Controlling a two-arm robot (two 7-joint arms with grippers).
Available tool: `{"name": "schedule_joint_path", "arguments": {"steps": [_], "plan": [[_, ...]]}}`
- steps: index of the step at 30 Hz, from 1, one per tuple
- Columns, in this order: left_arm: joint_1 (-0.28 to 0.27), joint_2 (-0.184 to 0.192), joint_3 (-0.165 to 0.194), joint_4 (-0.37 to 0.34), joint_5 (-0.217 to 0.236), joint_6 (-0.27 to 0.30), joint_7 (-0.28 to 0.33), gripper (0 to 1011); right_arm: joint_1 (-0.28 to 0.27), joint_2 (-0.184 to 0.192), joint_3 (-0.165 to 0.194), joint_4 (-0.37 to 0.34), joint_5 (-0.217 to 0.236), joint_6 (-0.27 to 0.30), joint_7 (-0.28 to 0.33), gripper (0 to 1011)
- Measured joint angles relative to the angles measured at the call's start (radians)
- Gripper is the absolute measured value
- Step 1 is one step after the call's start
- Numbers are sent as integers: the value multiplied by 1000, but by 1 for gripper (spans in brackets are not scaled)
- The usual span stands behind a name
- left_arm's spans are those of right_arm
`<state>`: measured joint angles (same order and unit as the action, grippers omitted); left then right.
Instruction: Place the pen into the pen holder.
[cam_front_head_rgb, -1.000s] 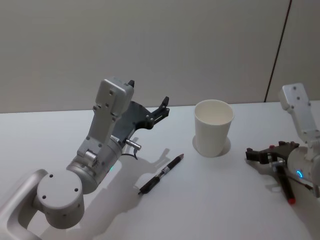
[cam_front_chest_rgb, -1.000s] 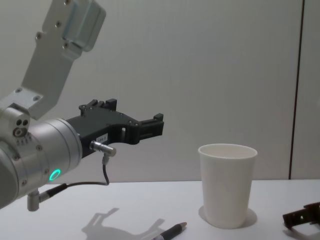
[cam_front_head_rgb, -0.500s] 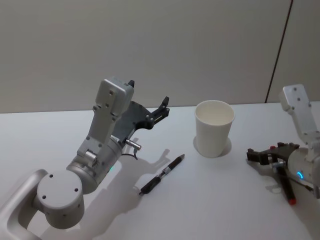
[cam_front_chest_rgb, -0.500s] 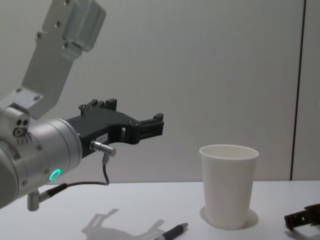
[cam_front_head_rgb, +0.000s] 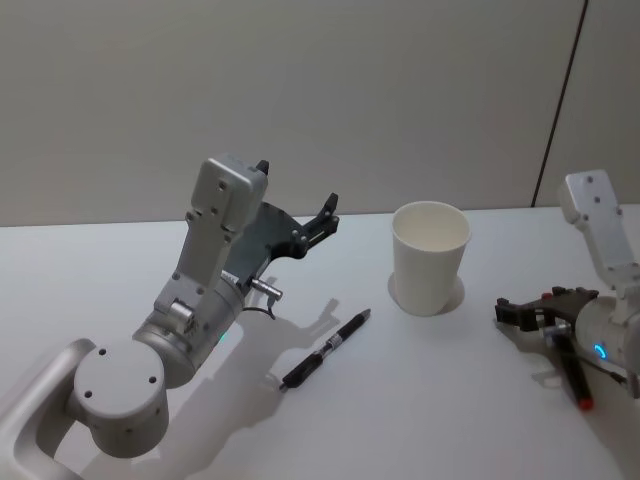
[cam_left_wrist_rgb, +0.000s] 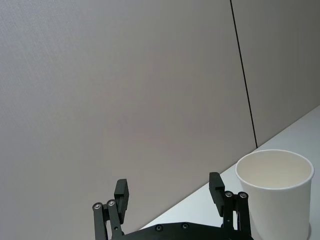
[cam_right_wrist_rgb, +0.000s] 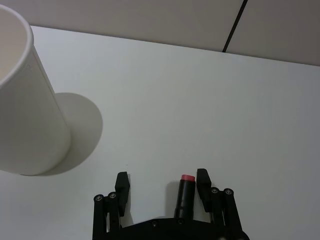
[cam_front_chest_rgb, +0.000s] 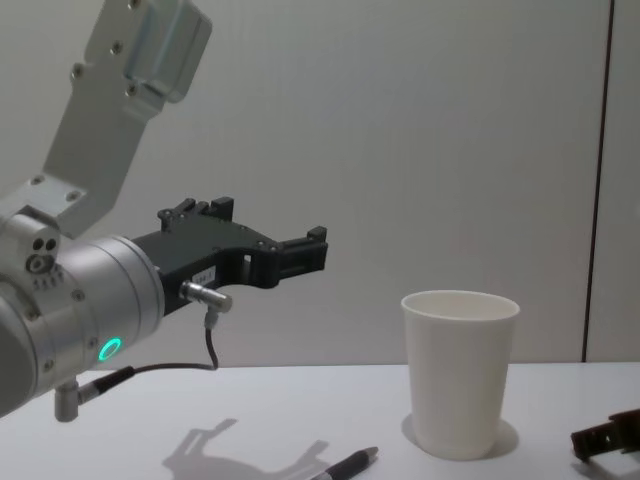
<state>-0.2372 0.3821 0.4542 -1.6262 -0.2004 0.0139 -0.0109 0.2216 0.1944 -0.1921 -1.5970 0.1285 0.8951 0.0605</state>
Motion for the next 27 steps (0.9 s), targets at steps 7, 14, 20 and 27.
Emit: {"name": "schedule_joint_path", "arguments": {"steps": [7,14,20,27], "plan": [[0,0,0,0,0,0,0,1001,0,0,0,1,0,0,0,814],[0,0,0,0,0,0,0,1001,-1,0,1,1,0,1,0,780],[0,0,0,0,0,0,0,1001,-1,0,1,1,0,1,0,754],[0,0,0,0,0,0,0,1001,-1,0,0,1,0,1,0,708]]}}
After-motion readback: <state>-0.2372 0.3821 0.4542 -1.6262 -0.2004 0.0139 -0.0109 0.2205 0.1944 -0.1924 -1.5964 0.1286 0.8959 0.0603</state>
